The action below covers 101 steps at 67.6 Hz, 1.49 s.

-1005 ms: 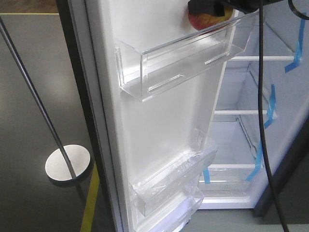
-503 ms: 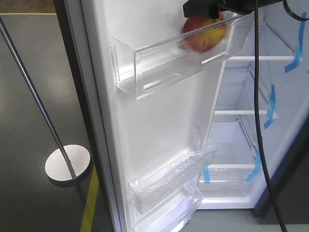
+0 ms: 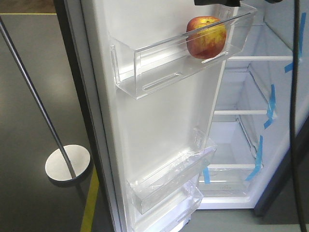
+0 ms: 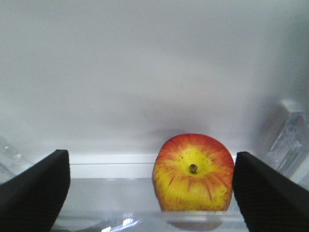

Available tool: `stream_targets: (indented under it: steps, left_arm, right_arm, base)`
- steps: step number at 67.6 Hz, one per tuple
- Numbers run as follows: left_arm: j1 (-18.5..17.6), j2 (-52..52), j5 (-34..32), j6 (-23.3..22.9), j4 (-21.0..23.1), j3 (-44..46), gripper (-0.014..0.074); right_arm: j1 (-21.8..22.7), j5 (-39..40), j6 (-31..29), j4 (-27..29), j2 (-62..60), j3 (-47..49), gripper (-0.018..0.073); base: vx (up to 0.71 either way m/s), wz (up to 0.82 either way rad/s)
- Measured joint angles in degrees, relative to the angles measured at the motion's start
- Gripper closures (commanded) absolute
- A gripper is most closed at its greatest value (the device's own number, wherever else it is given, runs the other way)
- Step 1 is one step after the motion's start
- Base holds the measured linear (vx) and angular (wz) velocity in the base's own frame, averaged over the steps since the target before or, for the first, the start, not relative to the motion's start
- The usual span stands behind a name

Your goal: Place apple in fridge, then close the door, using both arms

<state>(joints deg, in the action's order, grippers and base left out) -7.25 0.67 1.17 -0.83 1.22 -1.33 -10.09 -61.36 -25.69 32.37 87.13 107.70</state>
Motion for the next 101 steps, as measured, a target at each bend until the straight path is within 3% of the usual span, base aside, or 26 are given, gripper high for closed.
stream_targets:
  steps: [24, 51, 78, 101]
  left_arm:
    - [0.00, 0.00, 0.00, 0.00, 0.00, 0.00, 0.0603]
    - [0.00, 0.00, 0.00, 0.00, 0.00, 0.00, 0.0603]
    - [0.00, 0.00, 0.00, 0.00, 0.00, 0.00, 0.0603]
    - [0.00, 0.00, -0.12, 0.00, 0.00, 0.00, 0.0603]
  right_arm:
    - [-0.30, 5.43, -1.47, 0.11, -22.87, -29.77, -0.0069]
    - [-0.30, 5.71, -1.64, 0.87, -46.34, -54.90, -0.0050]
    - [-0.30, 3.39, -1.46, 1.03, -63.60, -70.61, -0.0020]
    - [-0.30, -0.74, -1.23, 1.03, -68.19, -77.41, -0.0017]
  base:
    - [0.00, 0.00]
    - [0.00, 0.00]
    - [0.00, 0.00]
    - [0.00, 0.00]
